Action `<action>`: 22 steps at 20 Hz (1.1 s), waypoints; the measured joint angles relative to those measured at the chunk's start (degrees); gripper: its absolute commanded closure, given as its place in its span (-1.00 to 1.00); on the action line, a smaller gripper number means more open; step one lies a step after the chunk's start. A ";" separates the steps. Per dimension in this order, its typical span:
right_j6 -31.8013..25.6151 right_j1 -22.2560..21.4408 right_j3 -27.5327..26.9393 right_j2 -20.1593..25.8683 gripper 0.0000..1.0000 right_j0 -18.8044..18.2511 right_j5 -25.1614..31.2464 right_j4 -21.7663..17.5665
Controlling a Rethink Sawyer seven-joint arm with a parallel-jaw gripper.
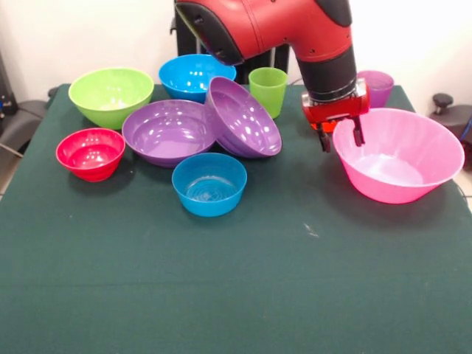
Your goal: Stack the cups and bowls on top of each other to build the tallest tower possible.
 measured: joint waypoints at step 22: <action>0.00 2.97 -0.98 -5.53 -1.00 0.35 -0.25 -4.30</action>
